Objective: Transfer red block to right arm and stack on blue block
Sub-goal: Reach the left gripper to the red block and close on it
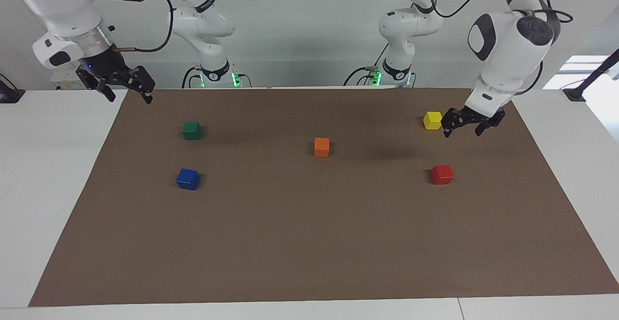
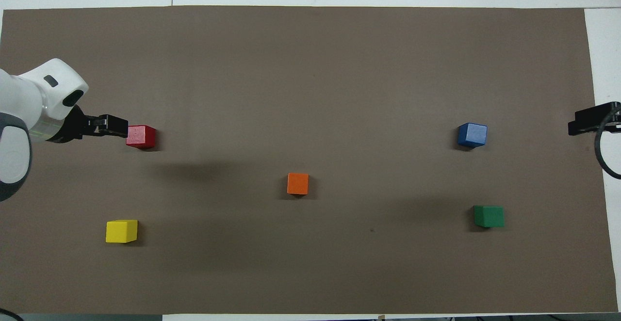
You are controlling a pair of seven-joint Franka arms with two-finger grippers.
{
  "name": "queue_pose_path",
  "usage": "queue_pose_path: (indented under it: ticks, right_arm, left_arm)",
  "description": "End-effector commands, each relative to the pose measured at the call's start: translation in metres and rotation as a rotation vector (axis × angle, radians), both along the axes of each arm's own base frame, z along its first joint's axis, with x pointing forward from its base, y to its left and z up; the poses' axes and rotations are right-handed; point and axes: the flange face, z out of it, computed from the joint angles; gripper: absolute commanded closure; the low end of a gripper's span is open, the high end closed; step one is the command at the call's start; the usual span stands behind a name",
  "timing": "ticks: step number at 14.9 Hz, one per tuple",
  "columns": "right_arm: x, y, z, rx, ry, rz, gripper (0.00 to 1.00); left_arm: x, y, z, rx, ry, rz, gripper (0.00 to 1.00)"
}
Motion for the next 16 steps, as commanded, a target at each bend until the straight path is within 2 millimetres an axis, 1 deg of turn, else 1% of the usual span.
queue_pose_path:
  ticks: [1,2,3,5,6,8,9,11,12,13,14,16]
  right_arm:
    - [-0.006,-0.001,0.0,0.0,0.007,-0.005,0.0]
    - [-0.006,-0.001,0.001,0.0,0.004,-0.005,0.0]
    - [-0.006,-0.001,0.001,0.0,0.004,-0.005,0.0]
    - [-0.007,-0.001,0.0,0.0,0.005,-0.005,0.0]
    - [-0.006,-0.001,0.0,0.0,0.007,-0.005,0.0]
    - [-0.006,-0.001,0.0,0.0,0.005,-0.005,0.0]
    - [-0.006,0.001,0.0,0.002,0.005,0.009,0.0]
    - [-0.006,0.001,0.001,0.008,0.001,0.05,0.0]
    - [-0.005,0.002,0.008,0.015,-0.019,0.059,0.0]
    - [-0.005,0.005,0.017,0.012,-0.044,0.067,0.0]
    - [-0.003,0.009,0.023,0.011,-0.065,0.107,0.0]
    - [0.003,0.015,0.025,0.016,-0.127,0.144,0.0]
  left_arm:
    - [0.007,0.02,-0.051,-0.006,-0.042,0.032,0.0]
    - [0.015,0.018,-0.069,-0.011,-0.049,0.03,0.0]
    - [0.018,0.017,-0.08,-0.015,-0.05,0.028,0.0]
    - [0.017,0.025,-0.09,-0.015,-0.052,0.036,0.0]
    - [0.019,0.025,-0.101,-0.019,-0.06,0.041,0.0]
    - [0.022,0.015,-0.122,-0.026,-0.052,0.047,0.0]
    - [0.021,0.008,-0.129,-0.027,-0.04,0.046,0.0]
    - [0.021,0.007,-0.137,-0.026,-0.029,0.035,0.0]
    - [0.021,0.01,-0.145,-0.024,-0.016,0.032,0.0]
    - [0.021,0.013,-0.148,-0.025,-0.011,0.037,0.0]
    - [0.021,0.009,-0.148,-0.024,-0.009,0.032,0.0]
    - [0.015,0.007,-0.156,-0.024,0.007,0.033,0.0]
